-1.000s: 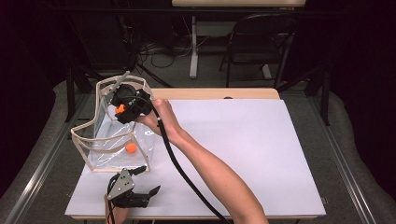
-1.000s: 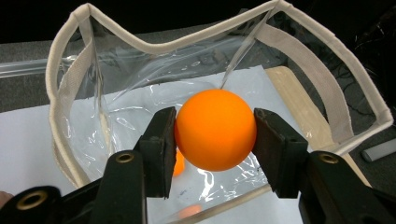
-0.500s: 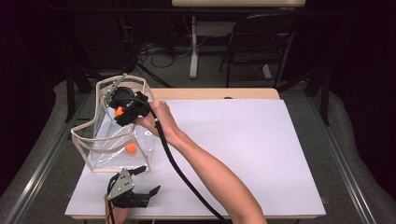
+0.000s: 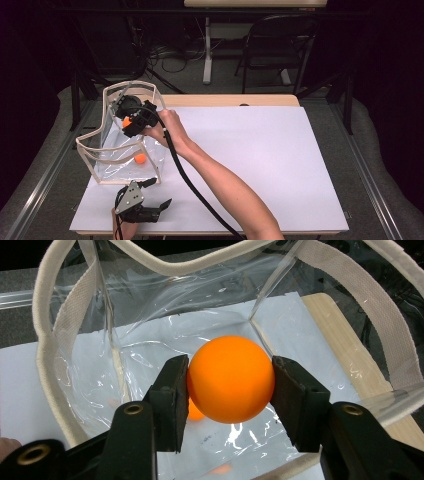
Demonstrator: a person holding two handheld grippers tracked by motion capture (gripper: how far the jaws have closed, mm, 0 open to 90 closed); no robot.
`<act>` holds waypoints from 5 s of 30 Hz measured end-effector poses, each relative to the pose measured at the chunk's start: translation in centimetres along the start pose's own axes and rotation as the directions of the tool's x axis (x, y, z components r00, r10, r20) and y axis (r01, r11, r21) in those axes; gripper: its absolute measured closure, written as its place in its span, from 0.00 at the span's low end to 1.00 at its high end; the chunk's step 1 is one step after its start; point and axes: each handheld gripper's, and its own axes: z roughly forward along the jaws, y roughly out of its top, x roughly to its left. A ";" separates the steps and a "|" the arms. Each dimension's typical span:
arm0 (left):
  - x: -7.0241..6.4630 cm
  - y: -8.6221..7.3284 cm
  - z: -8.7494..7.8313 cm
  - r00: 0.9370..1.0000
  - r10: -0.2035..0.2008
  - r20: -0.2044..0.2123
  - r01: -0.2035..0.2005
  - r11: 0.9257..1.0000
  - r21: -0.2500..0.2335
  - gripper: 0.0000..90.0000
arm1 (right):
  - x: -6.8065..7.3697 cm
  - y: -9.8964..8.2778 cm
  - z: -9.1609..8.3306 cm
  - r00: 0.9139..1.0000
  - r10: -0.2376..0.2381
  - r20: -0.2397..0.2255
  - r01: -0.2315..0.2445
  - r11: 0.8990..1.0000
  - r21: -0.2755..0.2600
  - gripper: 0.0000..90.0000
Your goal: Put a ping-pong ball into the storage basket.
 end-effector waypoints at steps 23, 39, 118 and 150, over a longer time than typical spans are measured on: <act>0.0 0.0 0.1 1.000 -0.001 -0.001 0.001 1.000 -0.004 0.17 | 0.3 0.0 1.5 1.000 0.009 -0.016 -0.009 0.999 0.035 0.56; -0.1 0.0 0.1 1.000 0.000 -0.003 0.000 1.000 0.000 0.17 | -0.9 -0.8 -0.1 0.997 0.073 -0.030 -0.073 0.997 -0.017 0.18; -0.2 0.0 0.0 1.000 0.001 -0.010 -0.001 1.000 0.005 0.17 | -4.3 -19.5 -8.7 0.979 0.192 0.066 -0.194 0.981 0.015 0.00; -0.3 0.1 0.1 1.000 0.002 -0.012 -0.002 1.000 0.014 0.17 | -2.5 -30.6 -11.0 0.945 0.304 0.122 -0.307 0.952 0.007 0.01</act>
